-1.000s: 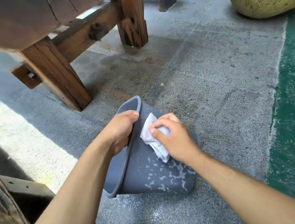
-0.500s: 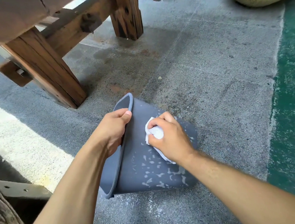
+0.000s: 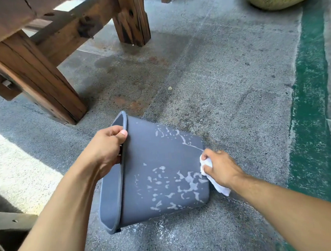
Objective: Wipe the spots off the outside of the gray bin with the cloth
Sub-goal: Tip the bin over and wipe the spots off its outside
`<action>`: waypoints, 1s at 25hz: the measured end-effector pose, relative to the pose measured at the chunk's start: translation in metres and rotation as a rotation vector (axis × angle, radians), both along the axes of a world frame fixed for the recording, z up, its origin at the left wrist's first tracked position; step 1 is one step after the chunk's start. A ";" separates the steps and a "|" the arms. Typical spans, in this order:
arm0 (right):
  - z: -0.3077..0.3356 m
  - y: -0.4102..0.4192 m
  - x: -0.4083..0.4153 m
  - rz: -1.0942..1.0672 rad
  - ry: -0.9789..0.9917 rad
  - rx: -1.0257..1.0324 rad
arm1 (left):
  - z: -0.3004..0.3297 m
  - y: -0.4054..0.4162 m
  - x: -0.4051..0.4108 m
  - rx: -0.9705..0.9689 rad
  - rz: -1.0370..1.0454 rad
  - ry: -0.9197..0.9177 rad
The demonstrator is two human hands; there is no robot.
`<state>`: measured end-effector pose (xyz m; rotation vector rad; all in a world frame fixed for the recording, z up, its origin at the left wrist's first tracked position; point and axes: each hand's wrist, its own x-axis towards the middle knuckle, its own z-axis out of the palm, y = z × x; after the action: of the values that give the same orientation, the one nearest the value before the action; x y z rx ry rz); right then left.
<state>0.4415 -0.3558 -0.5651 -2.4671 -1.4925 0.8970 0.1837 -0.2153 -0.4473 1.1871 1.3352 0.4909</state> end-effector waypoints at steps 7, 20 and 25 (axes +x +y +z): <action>0.041 0.017 0.026 -0.318 0.159 0.187 | 0.008 -0.003 0.002 -0.136 0.157 -0.055; 0.095 0.057 -0.105 0.176 0.410 0.844 | -0.001 -0.010 0.029 -0.042 0.077 0.017; 0.096 0.055 -0.095 0.213 0.155 0.737 | -0.002 -0.006 0.030 0.011 0.057 0.103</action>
<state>0.3464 -0.3012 -0.4694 -1.7010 -1.6594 0.4266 0.2133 -0.2214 -0.4492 1.1993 1.4592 0.4842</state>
